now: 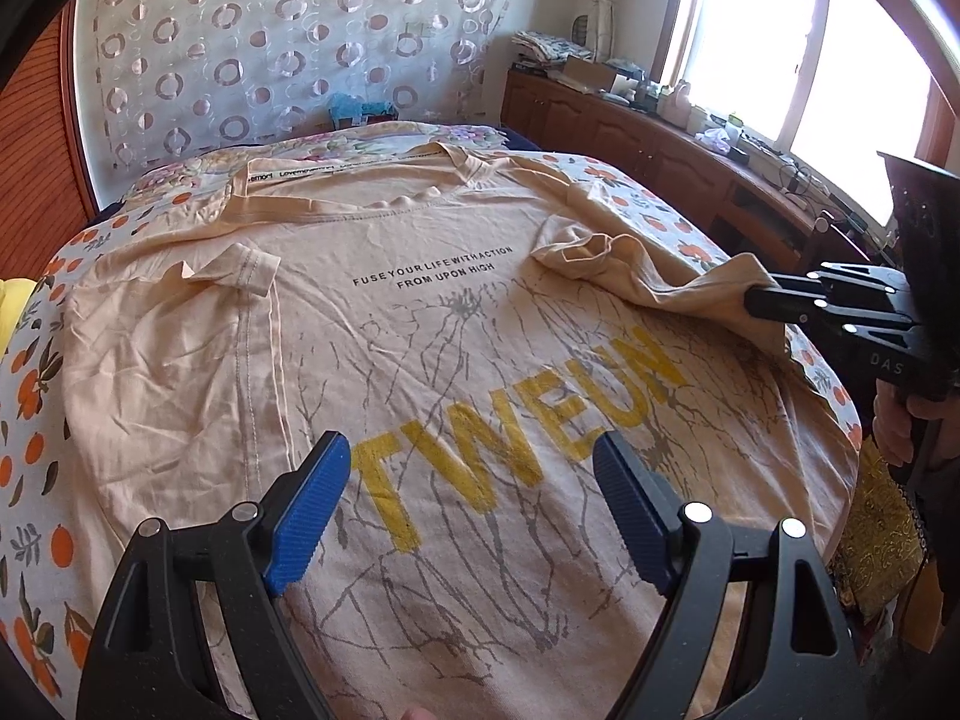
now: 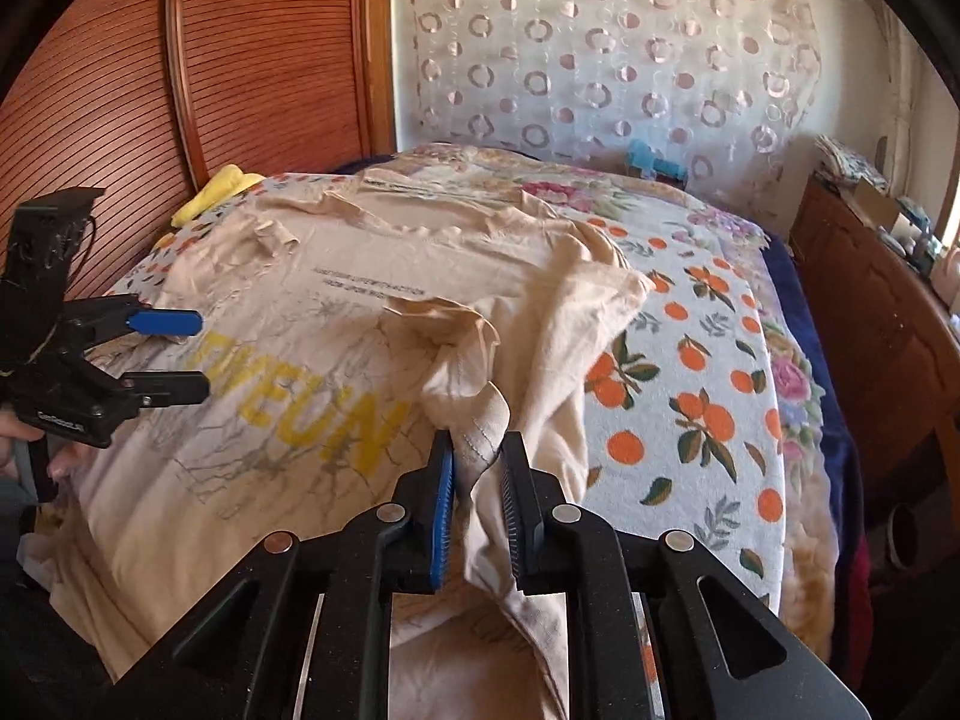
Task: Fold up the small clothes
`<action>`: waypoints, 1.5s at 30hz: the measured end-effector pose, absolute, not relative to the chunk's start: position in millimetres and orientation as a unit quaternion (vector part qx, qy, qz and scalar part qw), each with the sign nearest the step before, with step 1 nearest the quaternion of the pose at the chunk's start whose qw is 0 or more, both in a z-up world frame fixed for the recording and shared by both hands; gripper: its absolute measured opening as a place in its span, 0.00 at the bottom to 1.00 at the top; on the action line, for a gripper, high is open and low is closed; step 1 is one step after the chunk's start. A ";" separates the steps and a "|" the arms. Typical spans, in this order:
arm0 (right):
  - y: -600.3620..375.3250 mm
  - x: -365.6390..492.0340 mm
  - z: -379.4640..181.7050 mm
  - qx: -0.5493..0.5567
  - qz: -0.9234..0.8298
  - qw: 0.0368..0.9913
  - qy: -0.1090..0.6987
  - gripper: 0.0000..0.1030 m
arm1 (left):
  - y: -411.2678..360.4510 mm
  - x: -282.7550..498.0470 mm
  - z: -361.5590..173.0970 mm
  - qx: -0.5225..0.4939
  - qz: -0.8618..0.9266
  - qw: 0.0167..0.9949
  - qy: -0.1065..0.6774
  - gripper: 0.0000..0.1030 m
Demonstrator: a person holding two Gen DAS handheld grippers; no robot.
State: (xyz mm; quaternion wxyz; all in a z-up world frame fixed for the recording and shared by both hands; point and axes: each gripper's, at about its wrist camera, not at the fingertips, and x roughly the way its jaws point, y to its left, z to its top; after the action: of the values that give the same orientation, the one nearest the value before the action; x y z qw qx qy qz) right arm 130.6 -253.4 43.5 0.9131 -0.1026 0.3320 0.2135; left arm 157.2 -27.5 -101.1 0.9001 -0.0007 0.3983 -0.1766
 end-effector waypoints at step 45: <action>-292.8 132.2 2.5 -0.026 0.103 0.921 0.376 0.61 | -109.7 269.3 -95.6 0.005 -0.217 0.870 0.442 0.46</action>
State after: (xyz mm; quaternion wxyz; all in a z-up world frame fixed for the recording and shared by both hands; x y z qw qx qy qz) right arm 132.2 -292.8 2.5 0.9205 -0.0259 0.3760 0.1029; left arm 269.3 -109.7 -95.6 0.8704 0.0053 0.4418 -0.2173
